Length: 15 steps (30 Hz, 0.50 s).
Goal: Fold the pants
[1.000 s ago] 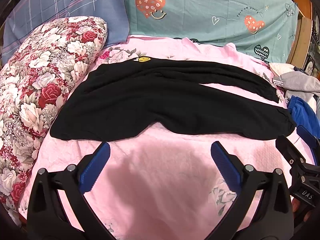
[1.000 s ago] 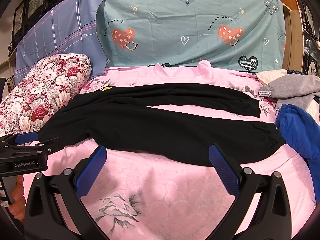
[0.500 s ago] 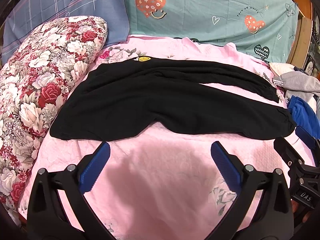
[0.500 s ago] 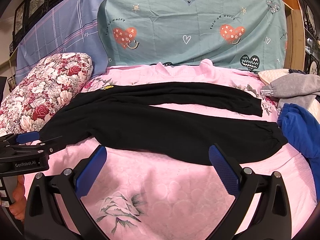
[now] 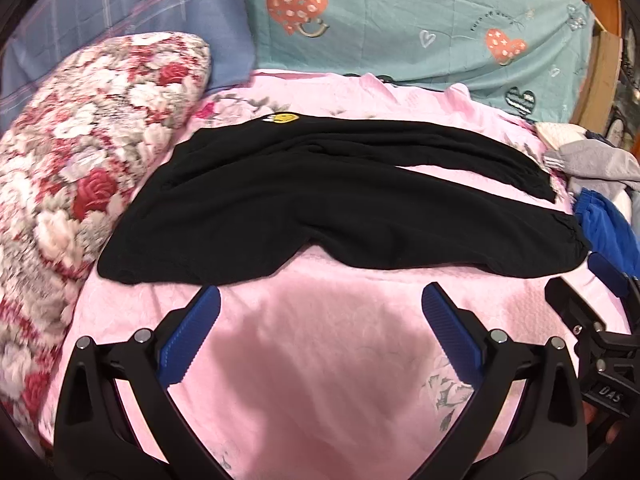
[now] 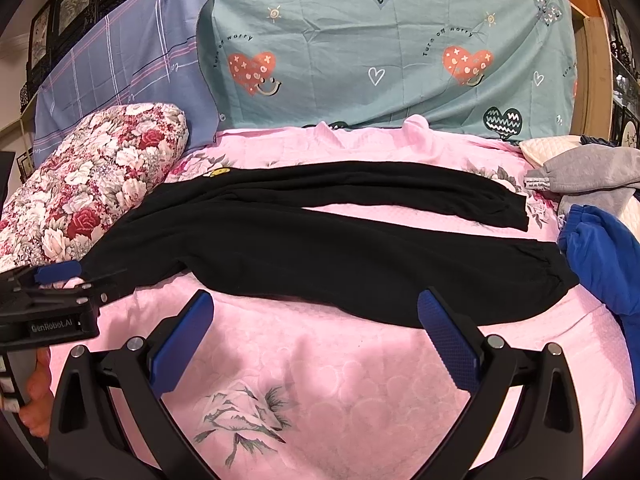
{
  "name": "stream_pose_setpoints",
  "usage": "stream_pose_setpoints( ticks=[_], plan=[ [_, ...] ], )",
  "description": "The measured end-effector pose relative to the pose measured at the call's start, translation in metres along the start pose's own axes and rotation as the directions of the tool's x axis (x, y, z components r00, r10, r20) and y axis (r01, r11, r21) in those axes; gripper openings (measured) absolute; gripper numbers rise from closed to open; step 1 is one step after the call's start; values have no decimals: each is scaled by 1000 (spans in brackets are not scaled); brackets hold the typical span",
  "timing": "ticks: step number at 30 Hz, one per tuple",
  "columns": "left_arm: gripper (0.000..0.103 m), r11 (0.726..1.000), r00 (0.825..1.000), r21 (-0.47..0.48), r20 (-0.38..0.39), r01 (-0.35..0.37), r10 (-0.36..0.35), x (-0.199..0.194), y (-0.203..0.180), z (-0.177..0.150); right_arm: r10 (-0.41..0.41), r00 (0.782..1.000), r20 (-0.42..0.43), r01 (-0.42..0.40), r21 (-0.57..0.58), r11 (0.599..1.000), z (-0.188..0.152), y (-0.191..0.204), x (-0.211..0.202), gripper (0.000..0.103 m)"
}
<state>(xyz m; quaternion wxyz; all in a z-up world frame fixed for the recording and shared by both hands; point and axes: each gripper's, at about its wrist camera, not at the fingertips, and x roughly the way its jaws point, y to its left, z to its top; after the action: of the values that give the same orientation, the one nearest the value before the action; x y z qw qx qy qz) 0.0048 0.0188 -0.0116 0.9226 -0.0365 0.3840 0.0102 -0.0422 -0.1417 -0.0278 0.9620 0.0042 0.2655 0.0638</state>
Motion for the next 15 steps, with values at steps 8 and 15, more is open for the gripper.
stream_pose_setpoints(
  ticks=[8, 15],
  plan=[
    [100, 963, 993, -270, -113, 12, -44, 37, 107, 5, -41, 996, -77, 49, 112, 992, -2, -34, 17, 102],
    [100, 917, 986, -398, -154, -3, -63, 44, 172, -13, -52, 993, -102, 68, 159, 985, -2, -47, 33, 102]
  ],
)
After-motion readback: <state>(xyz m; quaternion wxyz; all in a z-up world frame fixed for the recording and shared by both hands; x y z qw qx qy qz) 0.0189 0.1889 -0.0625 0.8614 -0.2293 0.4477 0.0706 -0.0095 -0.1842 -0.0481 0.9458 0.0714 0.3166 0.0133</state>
